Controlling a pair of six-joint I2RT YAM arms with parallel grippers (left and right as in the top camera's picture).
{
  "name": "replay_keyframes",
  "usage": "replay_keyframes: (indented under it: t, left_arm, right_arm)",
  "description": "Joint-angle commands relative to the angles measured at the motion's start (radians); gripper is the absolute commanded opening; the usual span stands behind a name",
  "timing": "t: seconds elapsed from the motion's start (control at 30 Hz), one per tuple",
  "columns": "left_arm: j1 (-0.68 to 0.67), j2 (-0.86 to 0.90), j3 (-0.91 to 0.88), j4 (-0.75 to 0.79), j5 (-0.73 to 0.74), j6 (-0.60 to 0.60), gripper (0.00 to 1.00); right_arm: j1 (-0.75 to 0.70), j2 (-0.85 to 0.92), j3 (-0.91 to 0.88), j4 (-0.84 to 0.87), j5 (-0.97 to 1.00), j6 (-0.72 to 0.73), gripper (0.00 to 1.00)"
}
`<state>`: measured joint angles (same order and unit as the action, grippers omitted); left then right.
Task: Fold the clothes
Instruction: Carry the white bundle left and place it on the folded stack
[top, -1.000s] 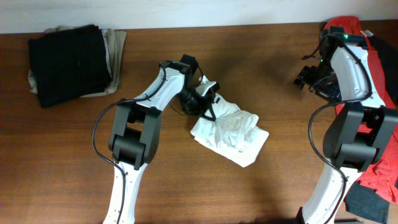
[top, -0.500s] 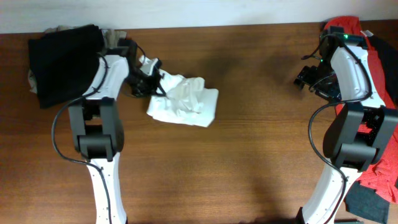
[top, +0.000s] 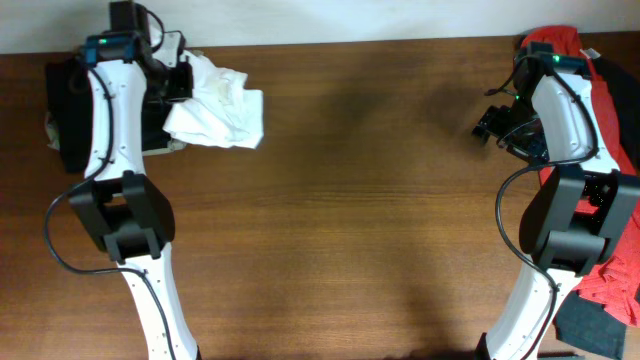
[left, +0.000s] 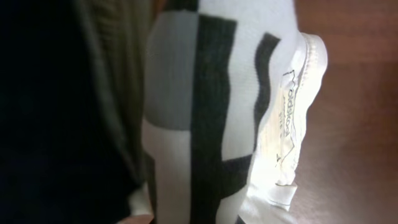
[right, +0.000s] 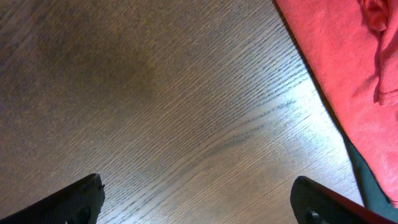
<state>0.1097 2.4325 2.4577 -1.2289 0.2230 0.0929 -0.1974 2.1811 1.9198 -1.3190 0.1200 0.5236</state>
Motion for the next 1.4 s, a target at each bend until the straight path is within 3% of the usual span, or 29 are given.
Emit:
replay_keyframes:
  t: [0.0, 0.3, 0.5, 0.6, 0.77, 0.83, 0.97, 1.0, 1.03, 1.07, 1.1, 1.27, 1.37]
  left_arm:
    - [0.039, -0.004, 0.052, 0.043, -0.022, -0.003, 0.01]
    - [0.072, -0.006, 0.248, -0.005, -0.033, -0.04, 0.0]
    - [0.131, -0.005, 0.239, -0.037, -0.068, -0.04, 0.01]
    - [0.168, -0.003, 0.206, -0.024, -0.176, -0.04, 0.01]
    - [0.227, -0.002, 0.056, 0.165, -0.195, -0.04, 0.12]
    - [0.26, 0.0, -0.04, 0.302, -0.208, -0.04, 0.11]
    - [0.294, 0.004, -0.104, 0.35, -0.214, -0.04, 0.14]
    - [0.298, 0.006, -0.109, 0.35, -0.221, -0.04, 0.33]
    - [0.302, 0.006, -0.111, 0.351, -0.232, -0.04, 0.79]
    - [0.308, 0.006, -0.111, 0.351, -0.249, -0.04, 0.95]
    - [0.314, 0.006, -0.111, 0.354, -0.258, -0.04, 0.99]
    - [0.327, -0.047, -0.11, 0.353, -0.233, -0.157, 0.99]
    - [0.325, -0.167, -0.11, 0.321, -0.101, -0.157, 0.99]
  right_arm:
    - [0.0, -0.013, -0.004, 0.0, 0.02, 0.009, 0.99]
    - [0.0, -0.013, -0.004, 0.0, 0.02, 0.009, 0.99]
    - [0.0, -0.013, -0.004, 0.0, 0.02, 0.009, 0.99]
    - [0.0, -0.013, -0.004, 0.0, 0.02, 0.009, 0.99]
    - [0.0, -0.013, -0.004, 0.0, 0.02, 0.009, 0.99]
    - [0.0, -0.013, -0.004, 0.0, 0.02, 0.009, 0.99]
    - [0.0, -0.013, -0.004, 0.0, 0.02, 0.009, 0.99]
    - [0.0, -0.013, -0.004, 0.0, 0.02, 0.009, 0.99]
    - [0.0, -0.013, -0.004, 0.0, 0.02, 0.009, 0.99]
    - [0.0, -0.013, -0.004, 0.0, 0.02, 0.009, 0.99]
    - [0.0, -0.013, -0.004, 0.0, 0.02, 0.009, 0.98]
    - [0.0, -0.013, -0.004, 0.0, 0.02, 0.009, 0.99]
    - [0.0, -0.013, -0.004, 0.0, 0.02, 0.009, 0.99]
